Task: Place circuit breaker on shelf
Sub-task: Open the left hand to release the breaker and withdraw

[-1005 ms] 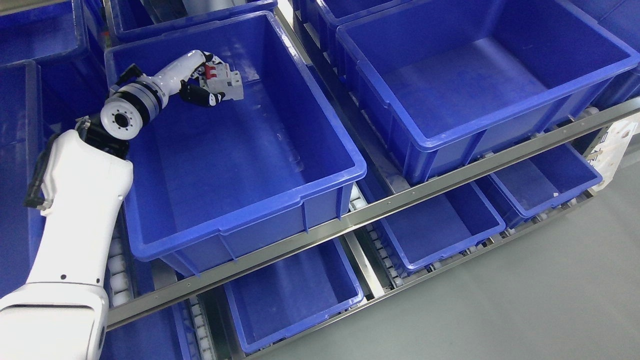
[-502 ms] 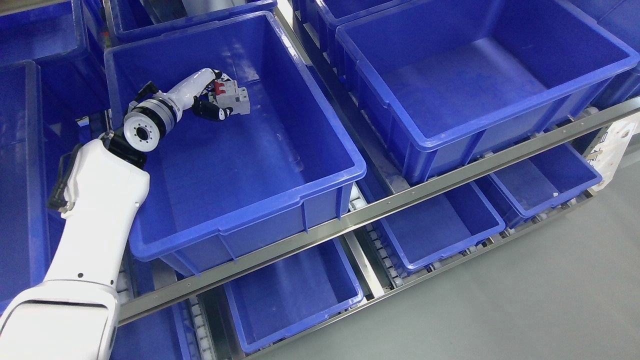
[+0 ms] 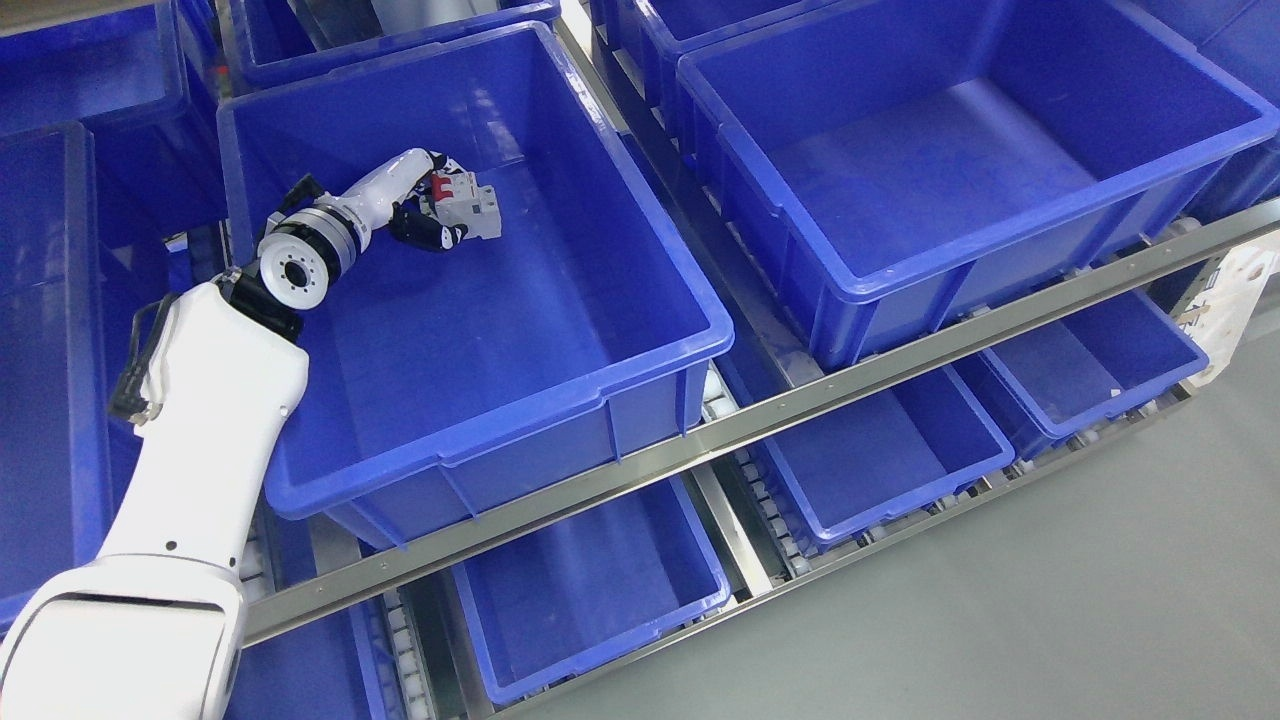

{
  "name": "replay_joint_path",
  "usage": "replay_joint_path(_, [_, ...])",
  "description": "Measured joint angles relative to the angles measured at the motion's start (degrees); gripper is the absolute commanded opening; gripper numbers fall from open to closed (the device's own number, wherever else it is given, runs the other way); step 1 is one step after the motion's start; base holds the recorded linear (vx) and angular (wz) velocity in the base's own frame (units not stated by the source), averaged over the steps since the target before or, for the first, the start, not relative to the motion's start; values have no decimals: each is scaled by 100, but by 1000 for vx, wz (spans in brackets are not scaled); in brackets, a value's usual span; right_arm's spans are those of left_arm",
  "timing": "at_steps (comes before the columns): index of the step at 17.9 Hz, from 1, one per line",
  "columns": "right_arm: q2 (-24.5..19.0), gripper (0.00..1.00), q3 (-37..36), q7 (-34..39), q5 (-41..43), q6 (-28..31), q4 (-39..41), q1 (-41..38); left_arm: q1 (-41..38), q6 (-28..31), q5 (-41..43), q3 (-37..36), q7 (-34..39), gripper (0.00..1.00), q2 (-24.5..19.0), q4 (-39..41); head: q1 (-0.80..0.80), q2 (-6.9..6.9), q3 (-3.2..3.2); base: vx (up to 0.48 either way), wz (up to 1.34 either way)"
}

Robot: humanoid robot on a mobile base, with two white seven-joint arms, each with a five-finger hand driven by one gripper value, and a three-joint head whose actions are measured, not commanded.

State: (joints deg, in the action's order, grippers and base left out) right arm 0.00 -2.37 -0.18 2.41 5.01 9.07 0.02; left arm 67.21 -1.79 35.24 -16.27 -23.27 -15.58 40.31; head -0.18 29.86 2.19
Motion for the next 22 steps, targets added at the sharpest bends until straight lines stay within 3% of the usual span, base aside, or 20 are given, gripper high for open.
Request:
replay_joint_path(6, [0,100,0,0,0,5,0,-1,9,50,1,-12,12,55,16,-88,0,0,0,-11,23])
replay_joint_path(12, [0,100,0,2,-1,4,0,-1,172,89,0,-15,348,63,66,-141,0,0,0,-16,-5])
replay_joint_path(16, [0,100,0,4,-1,5,0,0,291,97,-1,-5,399,86,88,-155,0,0,0,-1,-3])
replay_joint_path(19, [0,100,0,4,-1,4,0,-1,442,188,-29,136,409,99,103,-125,0,0,0,0,0])
replay_joint_path(22, [0,100,0,4,-1,5,0,0,532,324,-157,674,483,100,199,31,0,0,0,0,0])
